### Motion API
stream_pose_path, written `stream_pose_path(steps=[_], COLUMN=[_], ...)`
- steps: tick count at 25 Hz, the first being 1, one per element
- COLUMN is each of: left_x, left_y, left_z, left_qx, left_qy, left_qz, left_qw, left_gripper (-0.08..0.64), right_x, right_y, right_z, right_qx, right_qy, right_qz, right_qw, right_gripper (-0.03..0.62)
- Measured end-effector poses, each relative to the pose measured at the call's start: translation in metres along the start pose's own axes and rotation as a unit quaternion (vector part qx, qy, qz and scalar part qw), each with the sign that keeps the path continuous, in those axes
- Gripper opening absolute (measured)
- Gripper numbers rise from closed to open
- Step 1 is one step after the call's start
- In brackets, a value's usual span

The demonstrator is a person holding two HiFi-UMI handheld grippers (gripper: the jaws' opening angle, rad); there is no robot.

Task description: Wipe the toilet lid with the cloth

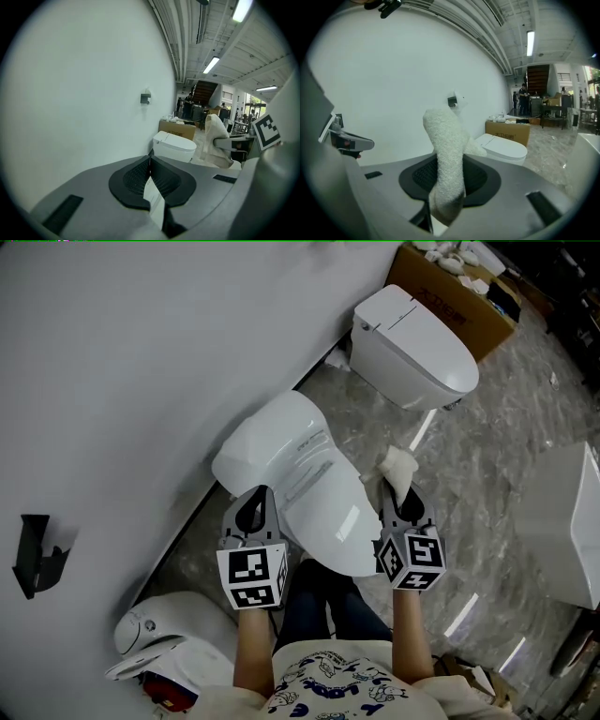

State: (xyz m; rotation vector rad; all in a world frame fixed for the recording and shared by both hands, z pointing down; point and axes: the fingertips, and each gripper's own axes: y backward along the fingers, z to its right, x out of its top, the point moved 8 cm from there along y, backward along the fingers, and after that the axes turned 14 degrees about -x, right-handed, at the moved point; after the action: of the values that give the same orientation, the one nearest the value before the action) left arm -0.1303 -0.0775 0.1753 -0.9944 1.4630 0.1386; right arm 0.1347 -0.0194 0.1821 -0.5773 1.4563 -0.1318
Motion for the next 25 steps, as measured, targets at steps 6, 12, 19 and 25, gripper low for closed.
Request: stream_pose_path(steps=[6, 12, 19, 25], left_x=[-0.015, -0.029, -0.063, -0.096], left_y=[-0.018, -0.039, -0.066, -0.097], left_z=[-0.009, -0.015, -0.022, -0.027], left_qx=[0.010, 0.011, -0.001, -0.006], left_qy=[0.008, 0.005, 0.005, 0.017], left_qz=[-0.015, -0.029, -0.053, -0.083], left_qw=[0.9998, 0.9995, 0.9986, 0.9964], left_gripper=[0.005, 0.005, 0.005, 0.005], right_x=[-0.018, -0.045, -0.095, -0.137], right_y=[-0.023, -0.050, -0.084, -0.113], right_z=[-0.004, -0.005, -0.003, 0.000], right_qx=[0.018, 0.027, 0.031, 0.042], right_qy=[0.014, 0.026, 0.043, 0.061], right_qz=[-0.019, -0.039, -0.075, -0.106], right_qw=[1.000, 0.999, 0.996, 0.992], right_gripper=[0.118, 0.118, 0.119, 0.118])
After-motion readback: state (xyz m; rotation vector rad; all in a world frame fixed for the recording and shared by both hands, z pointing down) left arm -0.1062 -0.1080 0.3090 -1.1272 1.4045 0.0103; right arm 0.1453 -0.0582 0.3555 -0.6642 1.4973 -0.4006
